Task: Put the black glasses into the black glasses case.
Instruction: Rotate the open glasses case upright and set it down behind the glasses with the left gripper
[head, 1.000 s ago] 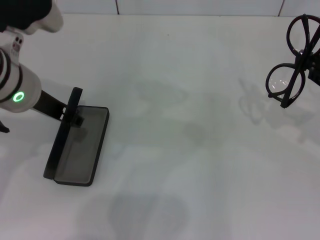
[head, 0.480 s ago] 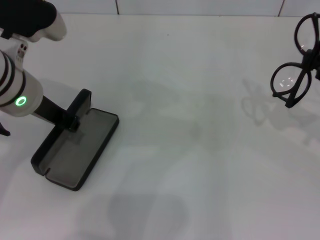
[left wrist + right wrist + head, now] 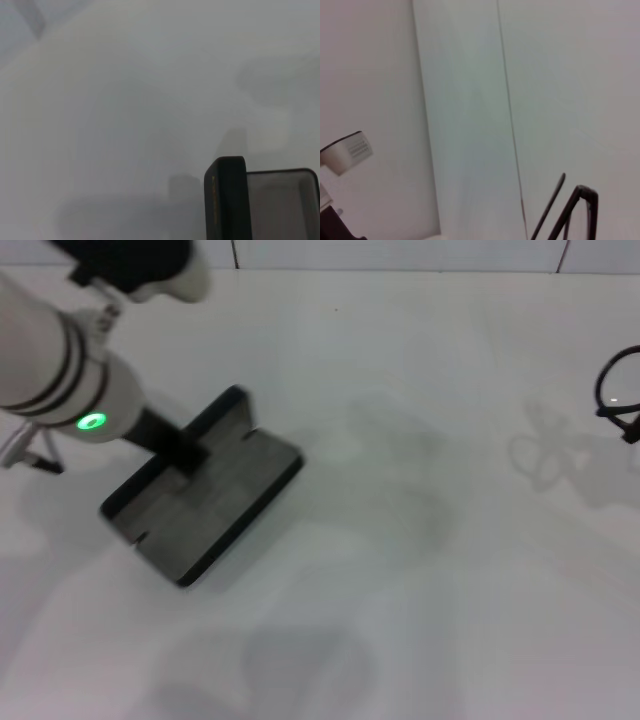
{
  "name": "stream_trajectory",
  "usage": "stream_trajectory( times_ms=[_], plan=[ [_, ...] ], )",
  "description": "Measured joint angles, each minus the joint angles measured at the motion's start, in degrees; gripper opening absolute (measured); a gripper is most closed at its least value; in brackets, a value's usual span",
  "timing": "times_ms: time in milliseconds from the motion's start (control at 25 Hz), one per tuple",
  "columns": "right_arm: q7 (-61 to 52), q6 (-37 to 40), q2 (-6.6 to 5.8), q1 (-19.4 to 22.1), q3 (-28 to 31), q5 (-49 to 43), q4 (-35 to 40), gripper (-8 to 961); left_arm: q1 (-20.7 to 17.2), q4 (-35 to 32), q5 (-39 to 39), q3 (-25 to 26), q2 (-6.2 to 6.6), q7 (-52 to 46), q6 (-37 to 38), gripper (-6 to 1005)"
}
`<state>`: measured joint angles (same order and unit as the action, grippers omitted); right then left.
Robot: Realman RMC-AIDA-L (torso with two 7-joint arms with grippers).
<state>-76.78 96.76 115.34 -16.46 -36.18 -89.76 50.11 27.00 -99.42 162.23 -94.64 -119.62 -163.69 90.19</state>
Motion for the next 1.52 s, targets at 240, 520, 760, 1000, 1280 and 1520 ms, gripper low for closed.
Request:
stream_trajectory(
  times_ms=[240,520,760,1000,1280,1520],
  plan=[
    [0.47,3.51,-0.45,1.75,4.58,-0.1,-2.79,88,0.73,-0.84,-0.03,-8.98,-0.14,14.1,-10.31,205],
    [1.82,4.43,-0.56,3.52,5.85,-0.29,-5.64,88,2.23,6.33,-3.28,-13.5,-0.27,31.33,-21.32,207],
    [2.28,4.45,-0.78,4.08,7.05,-0.43,-7.23,88,4.62,13.2,-6.55,-16.55,-0.44,36.12,-28.42,209],
    [2.43,4.2,-0.82,4.13,7.11,-0.52,-7.36,88,8.07,17.58,-6.8,-18.56,-0.64,36.14,-32.31,210],
    [3.13,3.56,-0.83,3.84,7.14,-0.6,-8.0,88,11.72,23.26,-6.71,-19.98,-0.71,36.18,-34.33,212],
    [3.62,3.35,-1.14,4.21,7.18,-0.69,-8.58,88,11.58,23.32,-6.05,-21.29,-0.7,35.9,-36.17,213]
  ],
)
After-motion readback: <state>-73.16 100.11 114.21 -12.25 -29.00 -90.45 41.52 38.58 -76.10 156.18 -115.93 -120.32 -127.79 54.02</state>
